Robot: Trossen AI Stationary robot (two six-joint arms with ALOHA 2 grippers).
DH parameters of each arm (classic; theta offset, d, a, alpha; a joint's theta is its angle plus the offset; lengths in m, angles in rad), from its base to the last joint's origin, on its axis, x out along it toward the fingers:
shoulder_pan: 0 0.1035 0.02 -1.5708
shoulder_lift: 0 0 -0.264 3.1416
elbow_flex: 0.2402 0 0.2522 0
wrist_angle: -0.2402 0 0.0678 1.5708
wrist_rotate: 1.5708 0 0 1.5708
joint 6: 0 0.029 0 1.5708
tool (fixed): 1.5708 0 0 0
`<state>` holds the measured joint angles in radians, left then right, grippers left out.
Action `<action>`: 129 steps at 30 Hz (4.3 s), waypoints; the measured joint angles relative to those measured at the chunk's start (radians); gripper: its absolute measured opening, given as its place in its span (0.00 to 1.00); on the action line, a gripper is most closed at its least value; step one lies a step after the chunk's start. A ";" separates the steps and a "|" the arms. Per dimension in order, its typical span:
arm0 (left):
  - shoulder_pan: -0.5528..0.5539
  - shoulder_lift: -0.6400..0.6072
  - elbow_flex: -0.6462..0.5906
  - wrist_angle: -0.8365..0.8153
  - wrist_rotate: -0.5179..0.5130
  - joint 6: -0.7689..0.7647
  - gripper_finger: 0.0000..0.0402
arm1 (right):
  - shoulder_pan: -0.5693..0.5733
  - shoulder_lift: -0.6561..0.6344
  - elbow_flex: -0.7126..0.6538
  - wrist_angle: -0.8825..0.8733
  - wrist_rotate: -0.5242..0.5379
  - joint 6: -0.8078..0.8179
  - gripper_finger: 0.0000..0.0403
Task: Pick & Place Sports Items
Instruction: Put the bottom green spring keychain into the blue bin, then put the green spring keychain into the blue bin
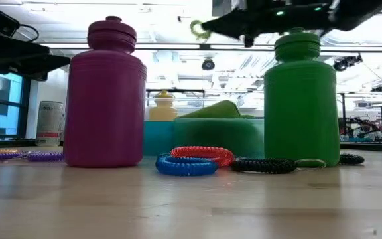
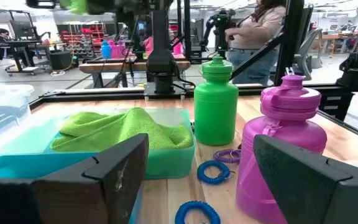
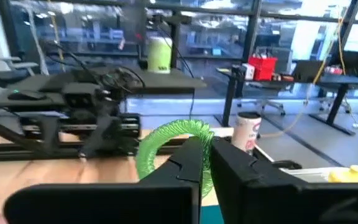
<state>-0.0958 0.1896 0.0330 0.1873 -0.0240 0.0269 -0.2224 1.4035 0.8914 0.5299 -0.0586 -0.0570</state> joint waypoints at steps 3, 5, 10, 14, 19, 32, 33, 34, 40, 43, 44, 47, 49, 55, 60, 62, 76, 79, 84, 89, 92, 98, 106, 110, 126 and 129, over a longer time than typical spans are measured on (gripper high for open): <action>0.000 0.000 0.000 0.000 0.000 0.000 0.59 | -0.017 0.084 0.058 -0.003 -0.001 0.000 0.00; 0.000 0.000 0.000 0.000 0.000 0.000 0.59 | -0.025 0.139 0.092 -0.003 -0.001 0.000 0.00; 0.000 0.000 0.000 0.000 0.000 0.000 0.59 | -0.037 0.269 0.156 -0.004 -0.001 0.001 0.00; 0.000 0.000 0.000 0.000 0.000 0.000 0.59 | -0.036 0.359 0.182 -0.004 -0.001 0.000 0.00; 0.000 0.000 0.000 0.000 0.000 0.000 0.59 | -0.036 0.443 0.191 -0.003 -0.001 0.000 0.00; 0.000 0.000 0.000 0.000 0.000 0.000 0.59 | -0.037 0.487 0.192 -0.001 -0.065 -0.008 0.00; 0.000 0.000 0.000 0.000 0.000 0.000 0.59 | -0.038 0.487 0.192 0.003 -0.069 -0.002 0.00; 0.000 0.000 0.000 0.000 0.000 0.000 0.59 | -0.040 0.487 0.192 0.008 -0.074 0.005 0.00; 0.000 0.000 0.000 0.000 0.000 0.000 0.59 | -0.043 0.487 0.192 0.021 -0.075 0.008 0.05; 0.000 0.000 0.000 0.000 0.000 0.000 0.59 | -0.042 0.487 0.192 0.021 -0.075 0.008 0.13; 0.000 0.000 0.000 0.000 0.000 0.000 0.59 | -0.042 0.487 0.192 0.020 -0.073 0.006 0.16; 0.000 0.000 0.000 0.000 0.000 0.000 0.59 | -0.042 0.487 0.192 0.020 -0.061 -0.006 0.26; 0.000 0.000 0.000 0.000 0.000 0.000 0.59 | -0.042 0.487 0.192 0.020 -0.048 -0.016 0.31; 0.000 0.000 0.000 0.000 0.000 0.000 0.59 | -0.042 0.465 0.191 0.011 -0.037 -0.009 0.41; 0.000 0.000 0.000 0.000 0.000 0.000 0.59 | -0.039 0.400 0.191 -0.095 0.027 0.011 0.41; 0.000 0.000 0.000 0.000 0.000 0.000 0.59 | -0.039 0.362 0.191 -0.170 0.034 0.013 0.40; 0.000 0.000 0.000 0.000 0.000 0.000 0.59 | -0.081 0.140 0.131 -0.517 0.002 0.191 0.28; 0.000 0.000 0.000 0.000 0.000 0.000 0.59 | -0.076 0.078 0.068 -0.512 0.009 0.189 0.25; 0.000 0.000 0.000 0.000 0.000 0.000 0.59 | -0.046 -0.029 -0.039 -0.488 0.130 0.221 0.22; 0.000 0.000 0.000 0.000 0.000 0.000 0.59 | 0.004 -0.130 -0.135 -0.495 0.203 0.230 0.22; 0.000 0.000 0.000 0.000 0.000 0.000 0.59 | 0.040 -0.182 -0.184 -0.522 0.252 0.251 0.22; 0.000 0.000 0.000 0.000 0.000 0.000 0.59 | 0.110 -0.274 -0.291 -0.563 0.386 0.354 0.22; 0.000 0.000 0.000 0.000 0.000 0.000 0.59 | 0.191 -0.335 -0.402 -0.637 0.424 0.495 0.22; 0.000 0.000 0.000 0.000 0.000 0.000 0.59 | 0.223 -0.336 -0.422 -0.690 0.423 0.530 0.22; 0.000 0.000 0.000 0.000 0.000 0.000 0.59 | 0.257 -0.334 -0.433 -0.840 0.409 0.486 0.22; 0.000 0.000 0.000 0.000 0.000 0.000 0.59 | 0.257 -0.333 -0.433 -0.841 0.390 0.472 0.22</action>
<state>-0.0959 0.1895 0.0333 0.1875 -0.0242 0.0266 0.0349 1.0710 0.4587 -0.3116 0.3315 0.4149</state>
